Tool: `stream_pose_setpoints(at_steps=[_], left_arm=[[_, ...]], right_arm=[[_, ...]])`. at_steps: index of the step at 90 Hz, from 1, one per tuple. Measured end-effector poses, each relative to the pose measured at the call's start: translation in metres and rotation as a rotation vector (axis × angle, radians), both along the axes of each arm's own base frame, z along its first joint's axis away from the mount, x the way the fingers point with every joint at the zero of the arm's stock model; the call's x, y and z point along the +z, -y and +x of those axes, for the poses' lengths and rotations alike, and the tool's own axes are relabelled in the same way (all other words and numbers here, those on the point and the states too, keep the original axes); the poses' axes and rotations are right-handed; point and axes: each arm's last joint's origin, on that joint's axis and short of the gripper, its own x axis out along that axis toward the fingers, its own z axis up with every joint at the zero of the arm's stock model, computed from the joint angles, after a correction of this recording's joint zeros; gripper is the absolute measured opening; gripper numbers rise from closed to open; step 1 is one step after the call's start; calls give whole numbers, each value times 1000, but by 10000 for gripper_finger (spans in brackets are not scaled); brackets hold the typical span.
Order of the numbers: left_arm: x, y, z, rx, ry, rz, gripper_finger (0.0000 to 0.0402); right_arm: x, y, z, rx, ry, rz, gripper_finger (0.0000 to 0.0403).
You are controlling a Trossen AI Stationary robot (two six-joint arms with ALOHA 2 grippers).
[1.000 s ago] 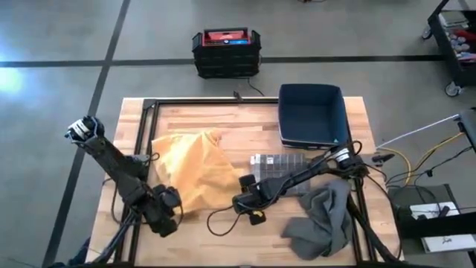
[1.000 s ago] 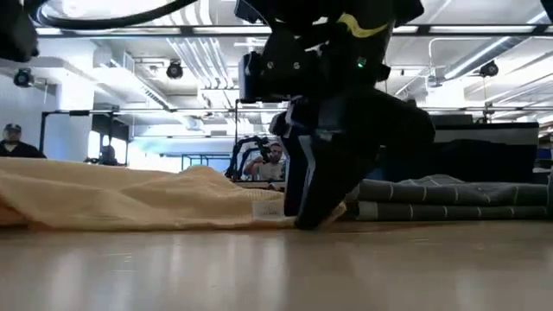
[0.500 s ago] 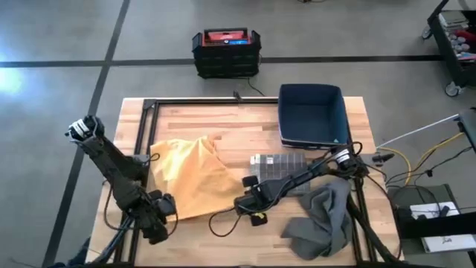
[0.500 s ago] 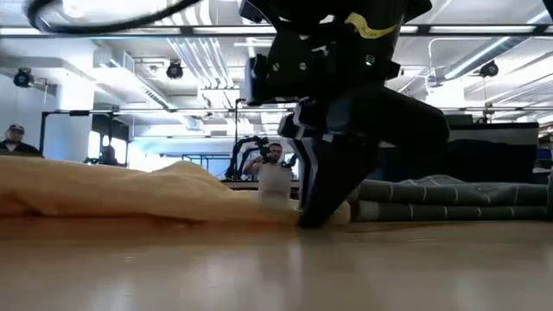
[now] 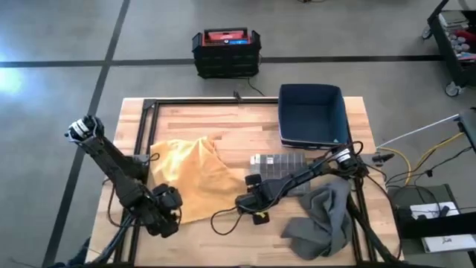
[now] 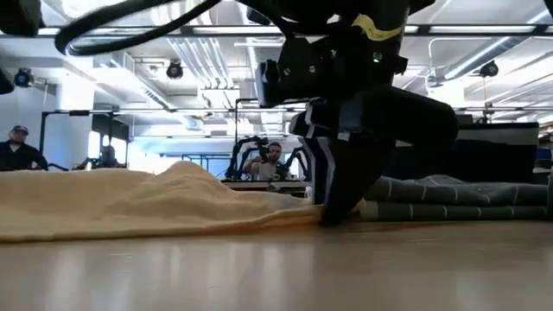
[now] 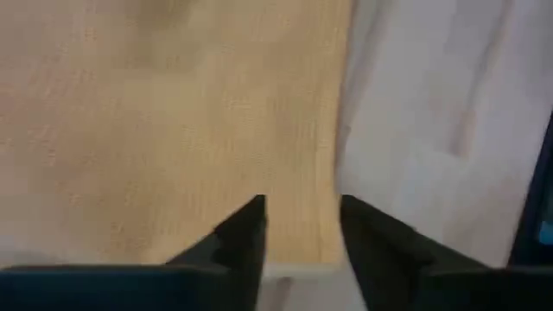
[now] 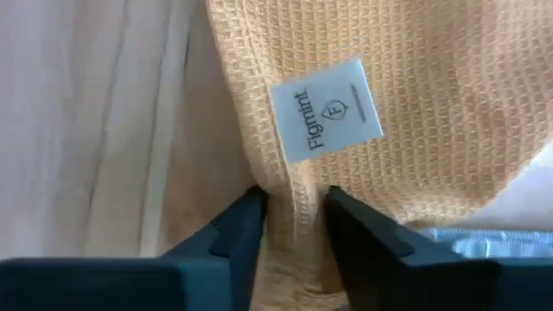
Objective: Fold towel
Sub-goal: Fold the yellow kitchen towel
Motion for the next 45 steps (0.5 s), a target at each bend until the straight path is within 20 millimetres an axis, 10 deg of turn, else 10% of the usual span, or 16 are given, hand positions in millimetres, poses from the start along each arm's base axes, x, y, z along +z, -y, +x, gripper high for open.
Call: stream_pose_setpoints(at_steps=[45], left_arm=[[-37, 44, -31, 119, -134, -11, 192]], right_arm=[[1, 0, 0, 34, -10, 0, 179]])
